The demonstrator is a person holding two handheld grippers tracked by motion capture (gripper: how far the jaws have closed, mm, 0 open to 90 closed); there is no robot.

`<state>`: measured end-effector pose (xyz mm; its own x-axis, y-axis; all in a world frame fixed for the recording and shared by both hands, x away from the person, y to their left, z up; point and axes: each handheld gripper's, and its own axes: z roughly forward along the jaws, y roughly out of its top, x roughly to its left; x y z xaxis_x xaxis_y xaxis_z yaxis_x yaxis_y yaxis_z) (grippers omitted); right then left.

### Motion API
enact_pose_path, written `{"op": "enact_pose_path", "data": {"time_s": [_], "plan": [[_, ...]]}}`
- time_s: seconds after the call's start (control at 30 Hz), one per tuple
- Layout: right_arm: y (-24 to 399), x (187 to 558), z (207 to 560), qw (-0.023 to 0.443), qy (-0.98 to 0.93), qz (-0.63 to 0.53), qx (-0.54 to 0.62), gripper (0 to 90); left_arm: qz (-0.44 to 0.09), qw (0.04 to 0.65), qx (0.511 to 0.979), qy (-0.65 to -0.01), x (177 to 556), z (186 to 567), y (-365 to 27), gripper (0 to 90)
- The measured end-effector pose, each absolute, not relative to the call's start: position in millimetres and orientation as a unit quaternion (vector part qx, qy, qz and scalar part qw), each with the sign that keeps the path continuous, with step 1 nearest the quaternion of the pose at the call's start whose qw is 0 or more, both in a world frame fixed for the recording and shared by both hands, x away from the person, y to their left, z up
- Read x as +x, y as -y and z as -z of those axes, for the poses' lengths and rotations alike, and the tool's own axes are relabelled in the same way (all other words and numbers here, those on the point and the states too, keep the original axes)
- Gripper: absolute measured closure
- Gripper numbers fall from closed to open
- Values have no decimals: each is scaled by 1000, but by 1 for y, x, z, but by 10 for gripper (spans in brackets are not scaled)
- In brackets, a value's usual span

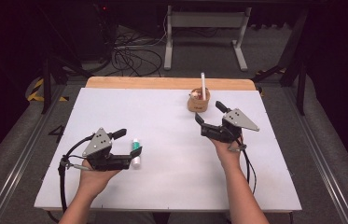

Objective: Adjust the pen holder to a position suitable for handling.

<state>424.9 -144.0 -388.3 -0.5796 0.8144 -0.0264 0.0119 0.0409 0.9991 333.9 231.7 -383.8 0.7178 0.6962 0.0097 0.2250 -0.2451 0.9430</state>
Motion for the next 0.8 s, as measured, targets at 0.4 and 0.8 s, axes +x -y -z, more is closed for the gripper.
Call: {"op": "enact_pose_path", "data": {"time_s": [0.4, 0.8], "plan": [[147, 400, 388, 319, -648, -621, 306, 46, -237, 511, 758, -329, 330, 389, -225, 157], [148, 383, 379, 325, -643, -626, 300, 35, -251, 472, 758, -375, 325, 397, -217, 131]]}}
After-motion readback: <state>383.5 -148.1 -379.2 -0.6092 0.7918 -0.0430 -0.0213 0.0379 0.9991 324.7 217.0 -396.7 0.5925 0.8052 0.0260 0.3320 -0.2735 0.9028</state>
